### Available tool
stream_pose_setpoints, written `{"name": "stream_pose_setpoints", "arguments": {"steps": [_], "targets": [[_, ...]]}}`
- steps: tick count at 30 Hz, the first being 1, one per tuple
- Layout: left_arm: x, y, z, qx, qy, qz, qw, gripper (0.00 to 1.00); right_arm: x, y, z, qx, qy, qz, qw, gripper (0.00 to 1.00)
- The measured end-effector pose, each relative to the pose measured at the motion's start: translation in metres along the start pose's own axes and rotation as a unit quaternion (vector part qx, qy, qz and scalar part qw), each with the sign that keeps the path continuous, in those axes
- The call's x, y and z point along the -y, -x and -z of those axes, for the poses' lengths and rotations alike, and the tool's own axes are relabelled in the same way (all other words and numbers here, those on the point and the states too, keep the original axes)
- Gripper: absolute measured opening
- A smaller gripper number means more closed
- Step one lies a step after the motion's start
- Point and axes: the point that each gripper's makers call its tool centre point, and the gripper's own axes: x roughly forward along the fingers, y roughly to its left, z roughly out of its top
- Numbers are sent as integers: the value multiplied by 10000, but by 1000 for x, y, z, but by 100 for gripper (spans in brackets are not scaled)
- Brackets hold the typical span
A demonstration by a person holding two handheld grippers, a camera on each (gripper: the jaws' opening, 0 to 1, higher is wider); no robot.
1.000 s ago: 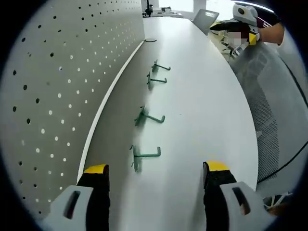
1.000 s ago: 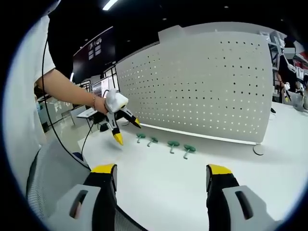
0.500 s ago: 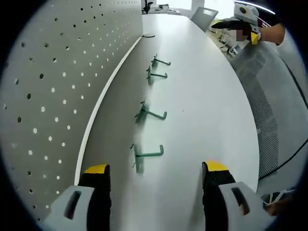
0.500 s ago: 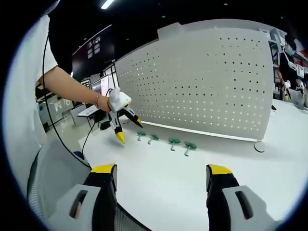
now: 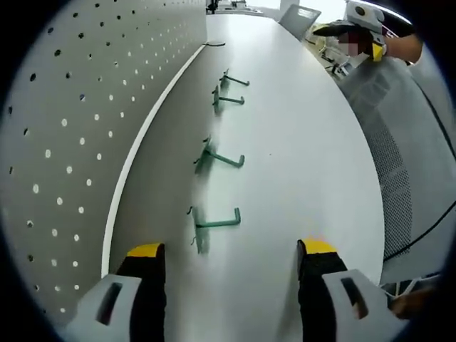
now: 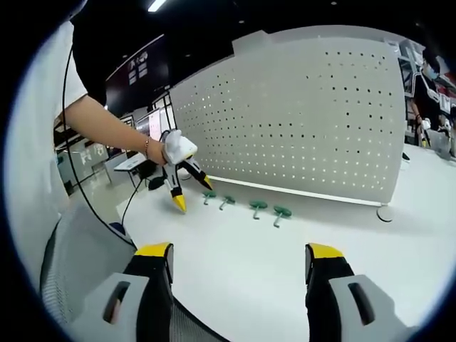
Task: Insert the hook assembly into the mounting plate slot until the hook locks in place.
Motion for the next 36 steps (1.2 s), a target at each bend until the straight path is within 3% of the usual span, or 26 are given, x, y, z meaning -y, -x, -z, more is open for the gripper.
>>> {"name": "stream_pose_setpoints", "arguments": {"steps": [6, 22, 28, 36], "targets": [[-6, 2, -2, 34, -34, -116, 9999, 70, -2, 0, 3, -46, 11, -17, 10000, 73], [-7, 0, -3, 128, -24, -188, 9997, 70, -2, 0, 4, -50, -6, -16, 10000, 73], [-10, 1, -7, 333, 115, -257, 9990, 57, -4, -1, 4, -56, -6, -43, 10000, 72], [-17, 2, -10, 452, 353, -425, 9975, 31, -5, -1, 4, -51, 1, -40, 10000, 72]]}}
